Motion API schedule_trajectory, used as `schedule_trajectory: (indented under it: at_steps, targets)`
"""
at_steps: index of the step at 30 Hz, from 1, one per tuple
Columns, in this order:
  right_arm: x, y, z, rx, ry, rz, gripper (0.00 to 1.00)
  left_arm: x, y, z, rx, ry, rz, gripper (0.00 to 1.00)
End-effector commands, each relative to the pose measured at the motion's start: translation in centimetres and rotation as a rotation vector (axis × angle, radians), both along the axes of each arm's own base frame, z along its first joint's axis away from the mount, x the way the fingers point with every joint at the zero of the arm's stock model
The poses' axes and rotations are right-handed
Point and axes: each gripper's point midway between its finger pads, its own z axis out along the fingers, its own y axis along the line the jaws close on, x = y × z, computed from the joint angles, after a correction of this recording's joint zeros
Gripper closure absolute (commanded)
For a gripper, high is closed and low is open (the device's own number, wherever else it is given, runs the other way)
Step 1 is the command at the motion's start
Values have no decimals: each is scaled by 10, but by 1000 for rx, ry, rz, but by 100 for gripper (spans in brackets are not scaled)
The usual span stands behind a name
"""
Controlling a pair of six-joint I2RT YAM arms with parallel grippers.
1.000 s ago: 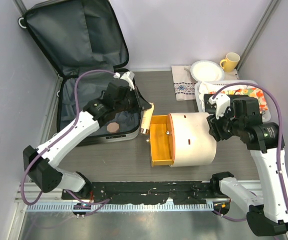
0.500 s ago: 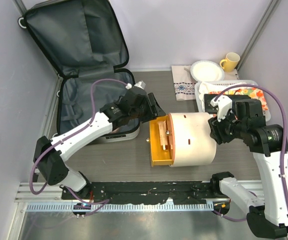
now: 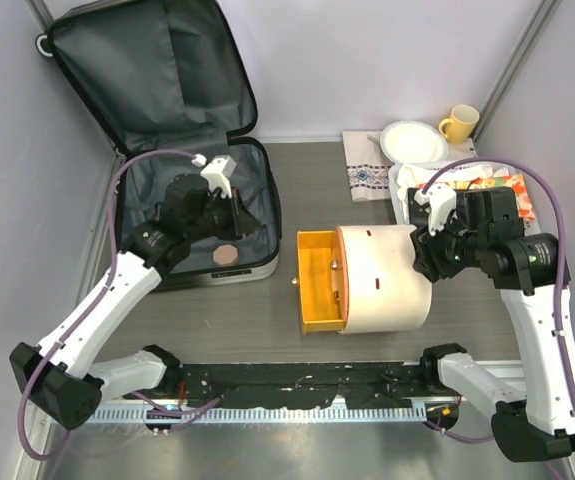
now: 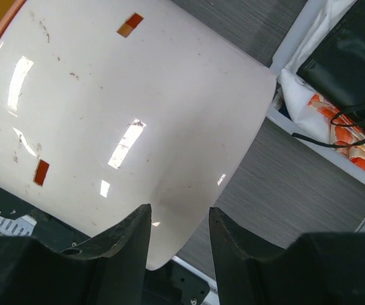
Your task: Open, take out, and arrange the luggage
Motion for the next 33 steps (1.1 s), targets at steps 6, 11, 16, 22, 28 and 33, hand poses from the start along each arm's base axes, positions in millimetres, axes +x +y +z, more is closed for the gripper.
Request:
schedule_trajectory:
  at_steps: [6,11,16,22,28,33]
  targets:
    - [-9,10,1,63,12,15,52,-47,-37,-83,80,139,-337,98]
    - [-12,7,-3,44,29,12,52,-62,-95,-90,56,108,-495,97]
    - [-14,-10,-9,-41,7,-12,52,-59,-152,-84,13,74,-583,89]
    - [-24,-19,-17,-91,26,-15,52,-52,-188,-97,-46,79,-613,83]
    - [-28,-21,-22,-99,45,-19,53,-57,-176,-80,-165,-55,-632,53]
    - [-29,-19,-23,-89,55,-12,53,-56,-111,-99,-79,-244,-677,47]
